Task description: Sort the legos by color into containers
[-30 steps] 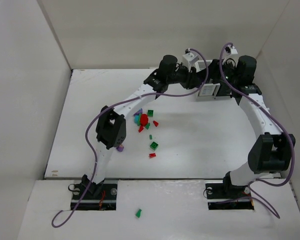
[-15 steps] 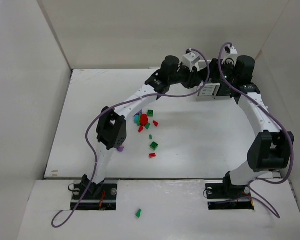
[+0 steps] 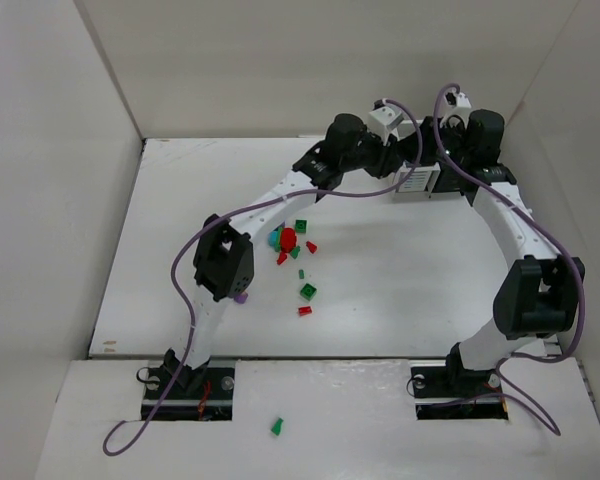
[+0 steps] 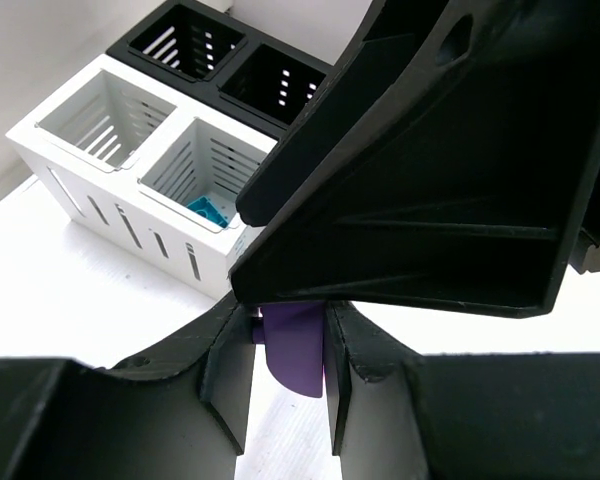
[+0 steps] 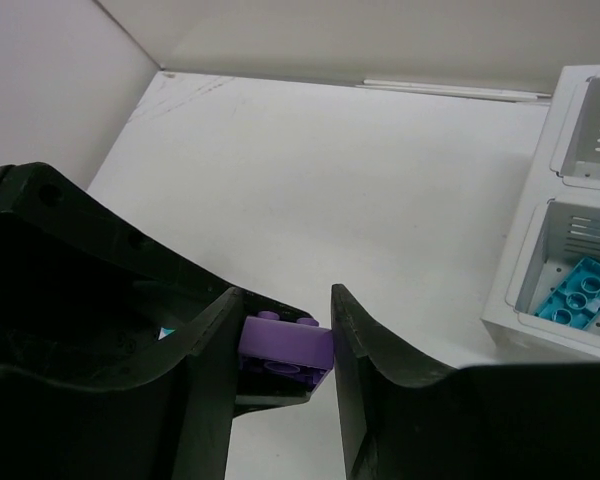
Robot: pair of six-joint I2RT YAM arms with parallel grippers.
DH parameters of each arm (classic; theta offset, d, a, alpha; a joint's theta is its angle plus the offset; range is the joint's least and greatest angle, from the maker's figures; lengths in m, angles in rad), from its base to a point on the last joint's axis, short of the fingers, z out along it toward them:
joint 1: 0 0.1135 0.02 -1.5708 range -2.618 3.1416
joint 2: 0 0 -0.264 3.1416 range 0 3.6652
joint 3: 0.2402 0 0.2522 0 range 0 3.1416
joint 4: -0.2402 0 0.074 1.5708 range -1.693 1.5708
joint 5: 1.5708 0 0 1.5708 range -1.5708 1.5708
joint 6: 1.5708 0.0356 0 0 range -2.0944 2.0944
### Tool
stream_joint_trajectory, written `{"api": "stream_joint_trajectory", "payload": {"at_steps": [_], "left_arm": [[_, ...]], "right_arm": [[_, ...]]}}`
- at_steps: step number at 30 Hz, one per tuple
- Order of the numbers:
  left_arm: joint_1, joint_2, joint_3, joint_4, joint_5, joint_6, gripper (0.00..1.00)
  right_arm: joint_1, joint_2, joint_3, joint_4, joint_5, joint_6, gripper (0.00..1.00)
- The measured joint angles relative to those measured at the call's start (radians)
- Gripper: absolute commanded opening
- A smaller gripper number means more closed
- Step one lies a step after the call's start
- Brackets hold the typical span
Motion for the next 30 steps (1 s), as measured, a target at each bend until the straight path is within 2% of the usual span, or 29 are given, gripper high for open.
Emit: {"api": "stream_joint_trajectory", "payload": {"at_steps": [1, 4, 6, 8, 9, 10, 13, 16, 21, 23, 26, 30], "left_arm": [[-0.002, -0.002, -0.001, 0.000, -0.007, 0.003, 0.02], [-0.007, -0.008, -0.005, 0.001, -0.029, 0.009, 0.14], [-0.010, -0.011, -0.006, 0.001, -0.041, 0.011, 0.23], [-0.012, -0.016, -0.008, 0.001, -0.051, 0.014, 0.28], [-0.012, -0.019, -0.009, 0.001, -0.056, 0.014, 0.32], [-0.013, -0.021, -0.009, 0.002, -0.060, 0.015, 0.41], [-0.014, -0.031, -0.014, 0.016, -0.071, 0.019, 0.41], [-0.017, -0.053, -0.039, 0.031, -0.077, 0.021, 0.51], [-0.019, -0.081, -0.058, 0.048, -0.078, 0.022, 0.73], [-0.019, -0.093, -0.076, 0.047, -0.077, 0.027, 1.00], [-0.018, -0.145, -0.161, 0.039, -0.082, 0.021, 1.00], [-0.009, -0.286, -0.375, 0.031, -0.103, -0.010, 1.00]], "right_arm": [[0.000, 0.000, 0.002, 0.000, 0.000, 0.000, 0.15], [0.000, 0.000, 0.008, -0.004, -0.001, 0.000, 0.00], [0.000, 0.000, 0.013, -0.008, -0.002, 0.000, 0.00], [0.000, 0.000, 0.020, -0.010, -0.004, 0.000, 0.00], [0.000, 0.000, 0.023, -0.010, -0.005, 0.000, 0.00], [0.002, 0.000, 0.026, -0.013, -0.004, 0.000, 0.00], [0.004, 0.000, 0.034, -0.025, 0.009, 0.002, 0.00], [0.003, 0.002, 0.051, -0.043, 0.020, 0.005, 0.00], [0.002, 0.023, 0.116, -0.055, 0.036, 0.011, 0.00], [-0.003, 0.043, 0.153, -0.056, 0.047, 0.012, 0.00], [-0.013, 0.089, 0.222, -0.058, 0.082, 0.013, 0.00], [-0.033, 0.173, 0.319, -0.064, 0.157, 0.005, 0.00]]}}
